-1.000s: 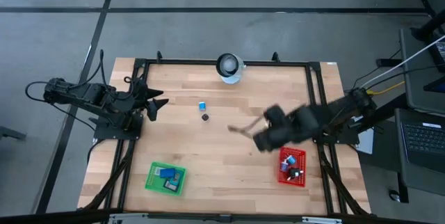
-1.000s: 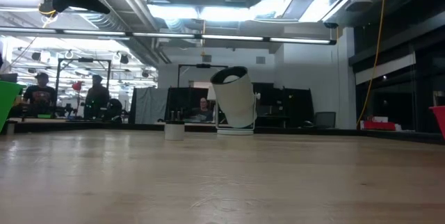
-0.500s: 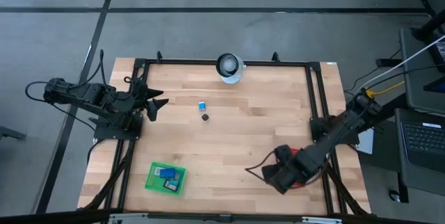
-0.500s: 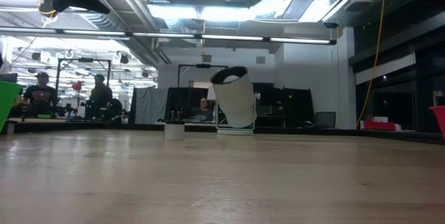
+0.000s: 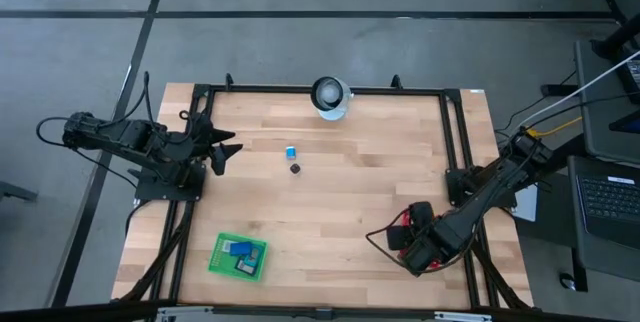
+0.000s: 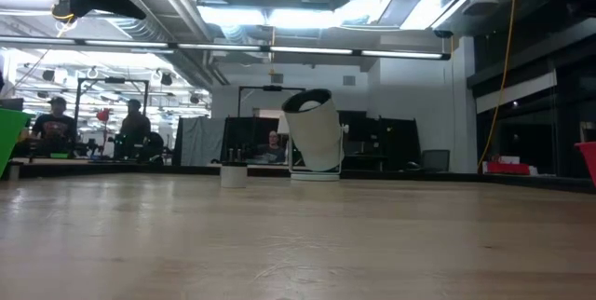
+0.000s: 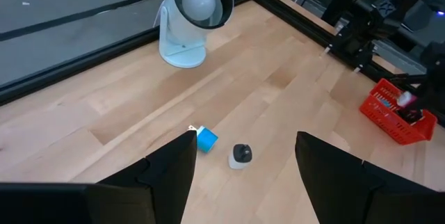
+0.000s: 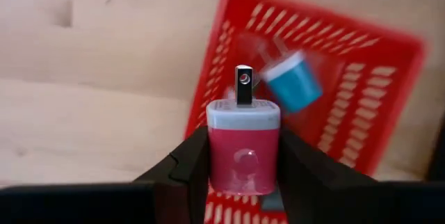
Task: Pick & Place Office items
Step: Put the pink charger adapter into the red bin, then put the white charger adapter into the red bin
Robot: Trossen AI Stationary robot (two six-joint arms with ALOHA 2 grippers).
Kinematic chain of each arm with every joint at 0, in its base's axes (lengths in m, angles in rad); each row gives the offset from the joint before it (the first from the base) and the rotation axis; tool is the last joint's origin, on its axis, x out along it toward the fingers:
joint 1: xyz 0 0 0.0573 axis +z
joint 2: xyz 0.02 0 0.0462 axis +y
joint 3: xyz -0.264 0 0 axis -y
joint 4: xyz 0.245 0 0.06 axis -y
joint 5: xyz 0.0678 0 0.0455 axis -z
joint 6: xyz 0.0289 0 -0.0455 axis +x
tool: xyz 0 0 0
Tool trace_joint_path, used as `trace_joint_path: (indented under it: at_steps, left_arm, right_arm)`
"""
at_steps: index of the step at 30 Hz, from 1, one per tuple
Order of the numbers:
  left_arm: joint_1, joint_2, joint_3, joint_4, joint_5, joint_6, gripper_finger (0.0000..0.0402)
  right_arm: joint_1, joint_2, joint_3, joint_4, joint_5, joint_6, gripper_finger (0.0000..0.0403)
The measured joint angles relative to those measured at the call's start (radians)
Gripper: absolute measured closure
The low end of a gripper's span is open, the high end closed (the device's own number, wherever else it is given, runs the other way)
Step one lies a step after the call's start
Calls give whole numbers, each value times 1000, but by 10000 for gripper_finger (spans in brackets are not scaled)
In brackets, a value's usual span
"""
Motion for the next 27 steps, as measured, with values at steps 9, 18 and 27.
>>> trace_joint_path:
  at_steps: [9, 18, 27]
  left_arm:
    - [0, 0, 0, -21, -6, -18, 162]
    - [0, 0, 0, -20, -27, -19, 162]
    - [0, 0, 0, -20, -15, -27, 162]
  right_arm:
    - [16, 0, 0, -53, 6, -7, 275]
    - [17, 0, 0, -54, -42, -45, 149]
    - [7, 0, 0, -57, -17, -22, 103]
